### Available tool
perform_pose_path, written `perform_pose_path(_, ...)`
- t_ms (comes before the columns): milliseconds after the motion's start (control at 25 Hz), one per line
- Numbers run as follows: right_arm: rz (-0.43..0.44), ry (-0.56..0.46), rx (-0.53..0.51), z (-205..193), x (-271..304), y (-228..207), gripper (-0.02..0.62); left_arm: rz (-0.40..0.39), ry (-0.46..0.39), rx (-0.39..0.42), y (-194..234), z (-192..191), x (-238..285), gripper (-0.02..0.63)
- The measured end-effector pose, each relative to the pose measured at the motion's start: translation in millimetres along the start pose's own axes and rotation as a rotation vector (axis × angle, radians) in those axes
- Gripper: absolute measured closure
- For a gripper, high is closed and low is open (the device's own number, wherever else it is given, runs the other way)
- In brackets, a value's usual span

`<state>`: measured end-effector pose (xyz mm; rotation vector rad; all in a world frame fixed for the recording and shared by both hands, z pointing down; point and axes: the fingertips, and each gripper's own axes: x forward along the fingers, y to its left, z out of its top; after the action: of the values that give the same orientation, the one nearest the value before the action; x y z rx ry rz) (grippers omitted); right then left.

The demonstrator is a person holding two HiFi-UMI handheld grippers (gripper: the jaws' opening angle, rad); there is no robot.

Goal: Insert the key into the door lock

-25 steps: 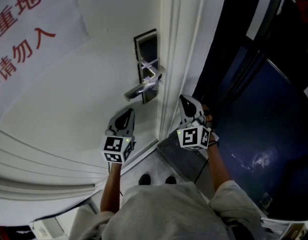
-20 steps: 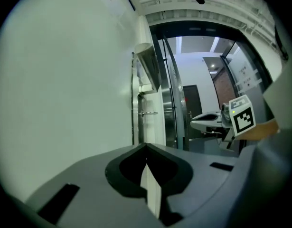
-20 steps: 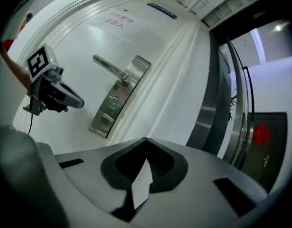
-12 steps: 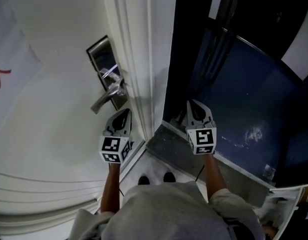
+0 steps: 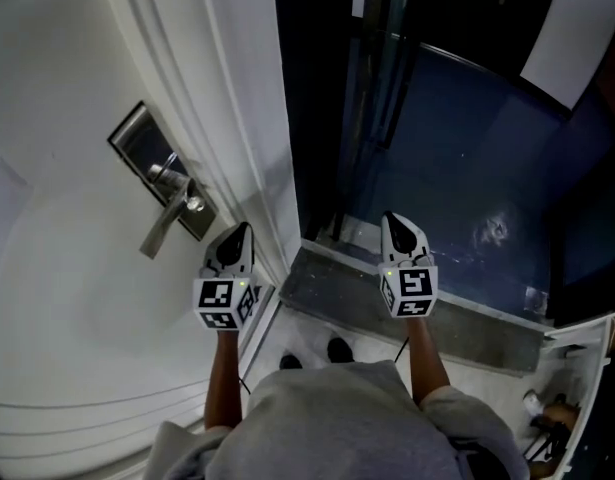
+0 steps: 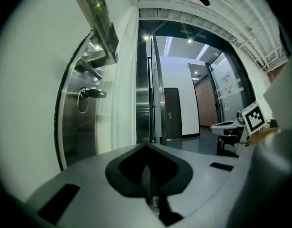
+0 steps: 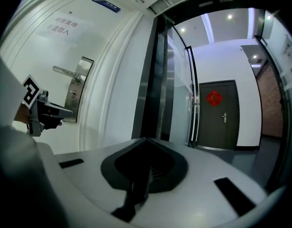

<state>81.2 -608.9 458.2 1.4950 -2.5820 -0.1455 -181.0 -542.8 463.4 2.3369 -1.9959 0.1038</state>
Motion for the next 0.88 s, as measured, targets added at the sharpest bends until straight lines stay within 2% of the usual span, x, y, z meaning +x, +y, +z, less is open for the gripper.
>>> perform_pose_path(320,-0.012,0.014,-0.005,-6,-10,1,0.574,-0.028,0.002,-0.006,-13,-4,10,0.589)
perform_pose_path(880,0.012,0.010,-0.006,-4,-3,14,0.574,-0.023,0.012,-0.011,-13,-10,8,0.589)
